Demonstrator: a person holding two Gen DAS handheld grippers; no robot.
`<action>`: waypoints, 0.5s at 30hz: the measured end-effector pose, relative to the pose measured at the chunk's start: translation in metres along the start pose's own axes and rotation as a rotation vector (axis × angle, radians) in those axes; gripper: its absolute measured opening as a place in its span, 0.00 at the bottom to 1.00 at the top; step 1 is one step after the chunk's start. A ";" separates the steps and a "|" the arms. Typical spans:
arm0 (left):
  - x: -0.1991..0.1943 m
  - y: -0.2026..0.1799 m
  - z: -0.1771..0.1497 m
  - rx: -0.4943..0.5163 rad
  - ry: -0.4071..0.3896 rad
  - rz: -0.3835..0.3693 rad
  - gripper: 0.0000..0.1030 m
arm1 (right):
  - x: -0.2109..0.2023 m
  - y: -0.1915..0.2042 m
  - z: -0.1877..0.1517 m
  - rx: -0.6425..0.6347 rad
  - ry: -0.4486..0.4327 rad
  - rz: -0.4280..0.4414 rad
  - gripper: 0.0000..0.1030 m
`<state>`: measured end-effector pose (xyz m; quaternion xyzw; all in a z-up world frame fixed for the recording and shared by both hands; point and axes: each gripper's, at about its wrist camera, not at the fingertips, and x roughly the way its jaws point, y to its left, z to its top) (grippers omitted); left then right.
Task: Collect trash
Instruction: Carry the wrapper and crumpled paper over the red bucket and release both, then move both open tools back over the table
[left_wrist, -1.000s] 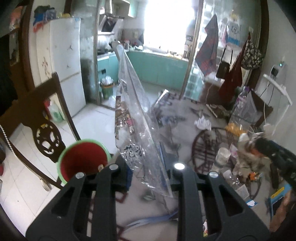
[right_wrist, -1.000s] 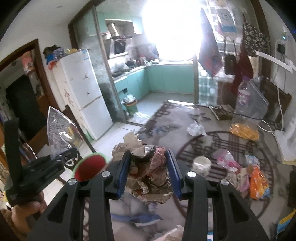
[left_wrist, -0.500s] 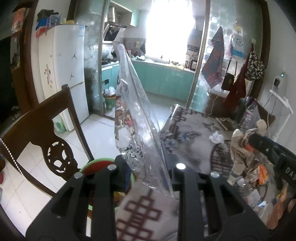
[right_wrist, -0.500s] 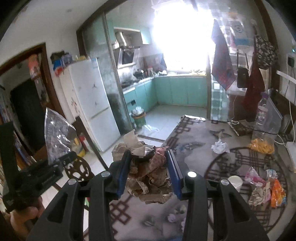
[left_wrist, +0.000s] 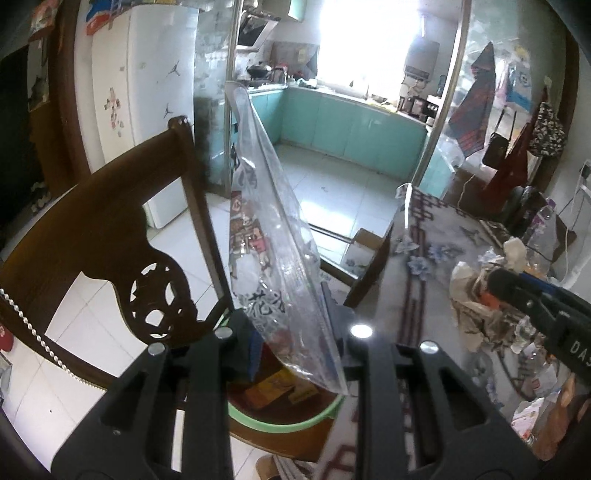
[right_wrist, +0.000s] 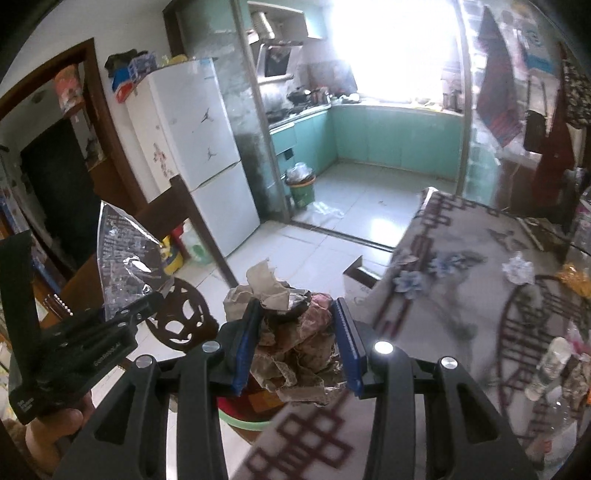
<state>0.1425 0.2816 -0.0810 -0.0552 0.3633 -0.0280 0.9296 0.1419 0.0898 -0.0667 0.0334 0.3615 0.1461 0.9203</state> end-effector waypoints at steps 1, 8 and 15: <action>0.002 0.004 0.001 0.000 0.005 -0.001 0.25 | 0.008 0.004 0.001 0.000 0.009 0.007 0.38; 0.030 0.025 0.002 -0.011 0.071 -0.030 0.26 | 0.051 0.020 0.002 0.007 0.088 0.037 0.38; 0.047 0.032 0.009 -0.018 0.079 -0.042 0.57 | 0.082 0.023 0.002 0.027 0.147 0.058 0.44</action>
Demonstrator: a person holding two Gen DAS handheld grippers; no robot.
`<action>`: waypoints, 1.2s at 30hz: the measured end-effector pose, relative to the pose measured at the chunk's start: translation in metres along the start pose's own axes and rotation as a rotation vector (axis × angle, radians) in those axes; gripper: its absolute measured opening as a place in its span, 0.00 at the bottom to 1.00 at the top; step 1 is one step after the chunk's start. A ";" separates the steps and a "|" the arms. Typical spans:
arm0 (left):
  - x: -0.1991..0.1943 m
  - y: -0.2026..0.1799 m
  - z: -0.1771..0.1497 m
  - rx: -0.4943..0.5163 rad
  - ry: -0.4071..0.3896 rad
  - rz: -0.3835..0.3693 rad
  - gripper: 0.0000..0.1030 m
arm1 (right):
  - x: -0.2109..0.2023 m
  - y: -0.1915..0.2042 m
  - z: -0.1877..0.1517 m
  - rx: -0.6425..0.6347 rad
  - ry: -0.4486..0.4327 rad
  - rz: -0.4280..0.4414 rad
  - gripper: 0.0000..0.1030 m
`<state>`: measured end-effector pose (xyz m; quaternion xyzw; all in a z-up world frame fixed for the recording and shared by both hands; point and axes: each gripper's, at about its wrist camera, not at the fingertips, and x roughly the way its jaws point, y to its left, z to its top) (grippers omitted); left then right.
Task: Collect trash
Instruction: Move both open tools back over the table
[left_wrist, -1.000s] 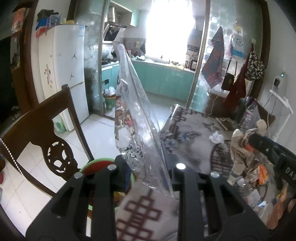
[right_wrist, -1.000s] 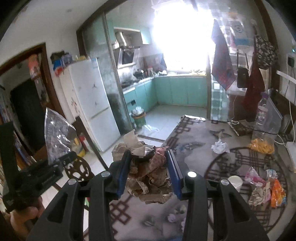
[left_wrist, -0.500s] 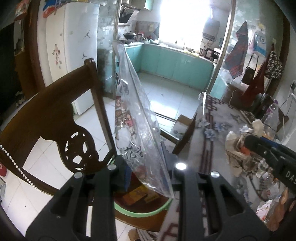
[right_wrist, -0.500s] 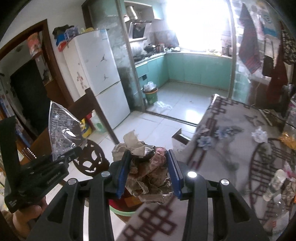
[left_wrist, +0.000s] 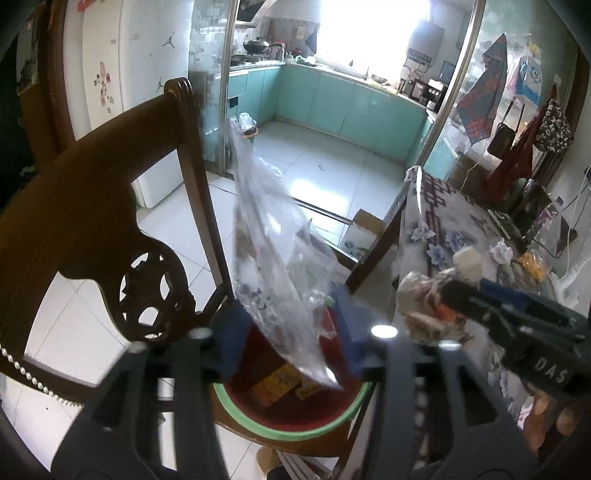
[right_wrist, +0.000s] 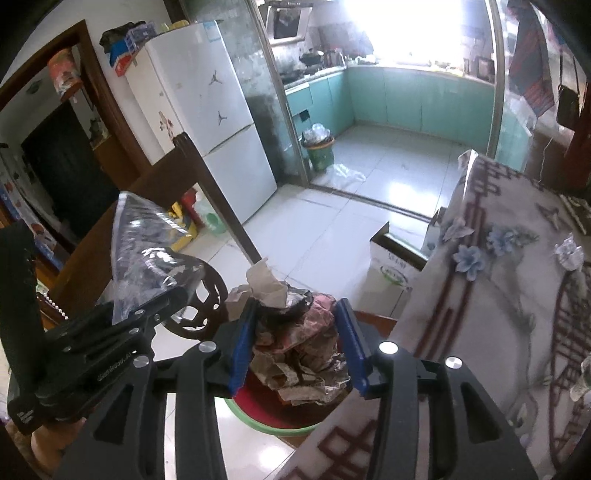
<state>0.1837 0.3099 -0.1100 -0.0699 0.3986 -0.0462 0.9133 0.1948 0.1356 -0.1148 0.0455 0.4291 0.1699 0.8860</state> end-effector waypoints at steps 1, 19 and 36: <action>0.001 0.001 0.001 -0.001 -0.006 0.001 0.64 | 0.003 0.000 0.001 0.001 0.003 -0.001 0.46; -0.022 -0.021 0.003 0.001 -0.085 0.005 0.70 | -0.051 -0.022 -0.007 0.019 -0.088 -0.042 0.59; -0.057 -0.219 -0.056 0.085 -0.093 -0.198 0.76 | -0.204 -0.224 -0.103 0.157 -0.159 -0.328 0.65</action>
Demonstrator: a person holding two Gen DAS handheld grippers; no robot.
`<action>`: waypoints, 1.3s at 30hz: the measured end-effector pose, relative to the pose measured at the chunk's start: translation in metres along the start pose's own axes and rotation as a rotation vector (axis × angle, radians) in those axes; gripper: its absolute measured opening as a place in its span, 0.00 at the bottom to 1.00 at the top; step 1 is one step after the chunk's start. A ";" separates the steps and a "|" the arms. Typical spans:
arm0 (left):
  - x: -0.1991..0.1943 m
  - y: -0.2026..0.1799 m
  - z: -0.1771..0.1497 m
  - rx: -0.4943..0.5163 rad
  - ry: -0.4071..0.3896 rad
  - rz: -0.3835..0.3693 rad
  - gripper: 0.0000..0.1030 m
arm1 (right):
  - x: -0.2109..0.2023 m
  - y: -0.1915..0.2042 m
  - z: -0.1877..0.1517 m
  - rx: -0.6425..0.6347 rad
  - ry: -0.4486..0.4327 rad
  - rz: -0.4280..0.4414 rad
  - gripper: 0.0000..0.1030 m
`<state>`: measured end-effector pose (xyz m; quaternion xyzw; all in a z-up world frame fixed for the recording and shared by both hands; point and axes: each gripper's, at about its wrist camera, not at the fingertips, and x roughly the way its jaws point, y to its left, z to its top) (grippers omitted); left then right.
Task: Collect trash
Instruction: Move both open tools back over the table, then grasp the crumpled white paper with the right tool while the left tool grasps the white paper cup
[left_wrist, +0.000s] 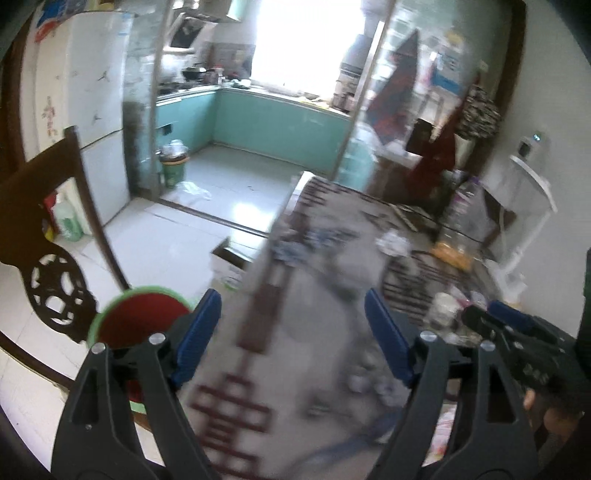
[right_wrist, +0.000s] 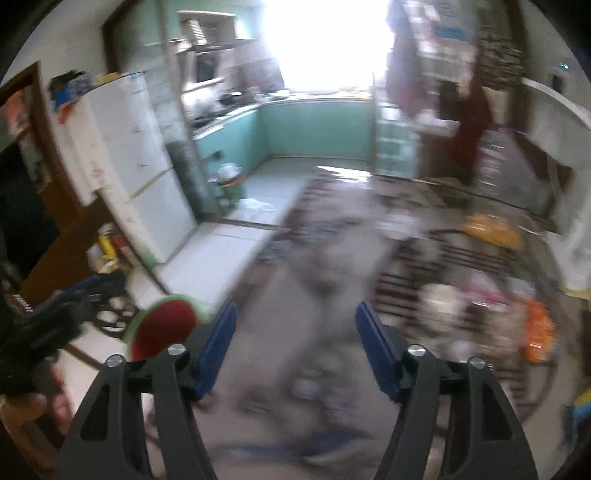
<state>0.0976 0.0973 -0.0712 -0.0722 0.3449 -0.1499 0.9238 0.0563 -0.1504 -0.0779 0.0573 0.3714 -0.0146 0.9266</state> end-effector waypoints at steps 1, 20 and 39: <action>0.000 -0.016 -0.006 -0.005 0.002 -0.013 0.76 | -0.001 -0.018 -0.003 0.010 0.002 -0.023 0.65; 0.058 -0.174 -0.050 0.057 0.091 -0.065 0.81 | 0.112 -0.221 -0.036 0.057 0.218 -0.181 0.39; 0.221 -0.240 -0.063 0.181 0.209 -0.140 0.84 | 0.058 -0.231 0.023 0.110 0.086 -0.054 0.29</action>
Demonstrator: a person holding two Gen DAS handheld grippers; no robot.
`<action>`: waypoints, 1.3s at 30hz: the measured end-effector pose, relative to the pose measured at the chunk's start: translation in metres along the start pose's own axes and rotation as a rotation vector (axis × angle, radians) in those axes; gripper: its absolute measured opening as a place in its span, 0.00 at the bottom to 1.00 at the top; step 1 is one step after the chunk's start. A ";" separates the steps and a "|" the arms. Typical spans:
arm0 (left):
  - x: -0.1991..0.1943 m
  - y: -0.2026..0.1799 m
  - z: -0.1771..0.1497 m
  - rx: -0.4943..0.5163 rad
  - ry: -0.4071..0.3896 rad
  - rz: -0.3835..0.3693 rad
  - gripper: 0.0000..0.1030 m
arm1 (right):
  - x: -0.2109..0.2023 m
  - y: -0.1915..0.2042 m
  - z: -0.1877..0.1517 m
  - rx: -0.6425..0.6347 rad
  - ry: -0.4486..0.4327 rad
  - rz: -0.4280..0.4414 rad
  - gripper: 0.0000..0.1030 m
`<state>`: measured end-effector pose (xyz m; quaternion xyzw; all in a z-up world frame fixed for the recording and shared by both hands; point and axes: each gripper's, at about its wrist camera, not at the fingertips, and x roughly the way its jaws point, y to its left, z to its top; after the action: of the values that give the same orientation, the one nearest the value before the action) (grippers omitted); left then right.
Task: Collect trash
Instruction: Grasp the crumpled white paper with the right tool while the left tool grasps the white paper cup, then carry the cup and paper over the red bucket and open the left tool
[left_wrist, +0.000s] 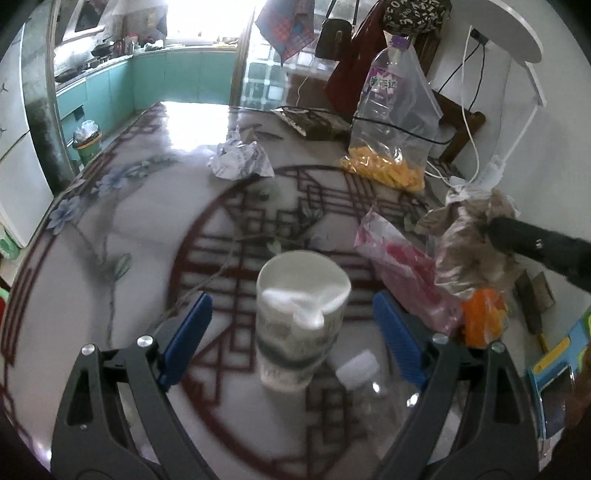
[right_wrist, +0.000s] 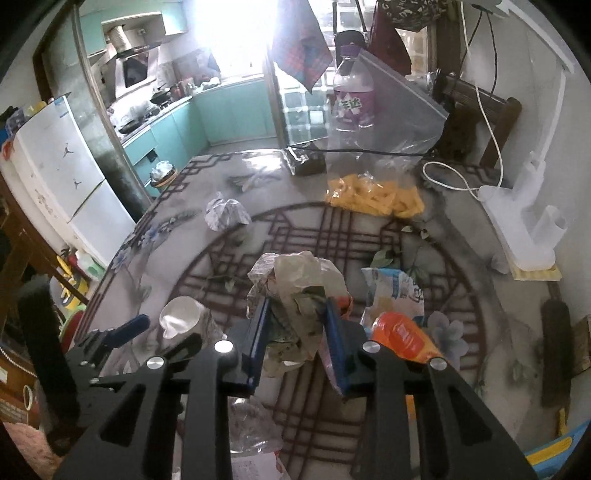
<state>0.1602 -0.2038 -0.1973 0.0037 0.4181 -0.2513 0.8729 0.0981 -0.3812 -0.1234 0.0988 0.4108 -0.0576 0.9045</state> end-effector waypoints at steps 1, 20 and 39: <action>0.005 0.000 0.001 0.001 0.003 -0.001 0.84 | 0.000 0.000 0.002 -0.001 -0.003 0.001 0.29; -0.046 0.013 0.022 -0.041 -0.062 0.000 0.48 | -0.022 0.037 0.007 -0.042 -0.041 0.063 0.29; -0.229 0.072 -0.005 -0.208 -0.252 0.133 0.48 | -0.110 0.135 -0.014 -0.205 -0.177 0.153 0.31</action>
<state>0.0688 -0.0407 -0.0476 -0.0904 0.3278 -0.1469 0.9289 0.0411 -0.2444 -0.0316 0.0314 0.3245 0.0454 0.9443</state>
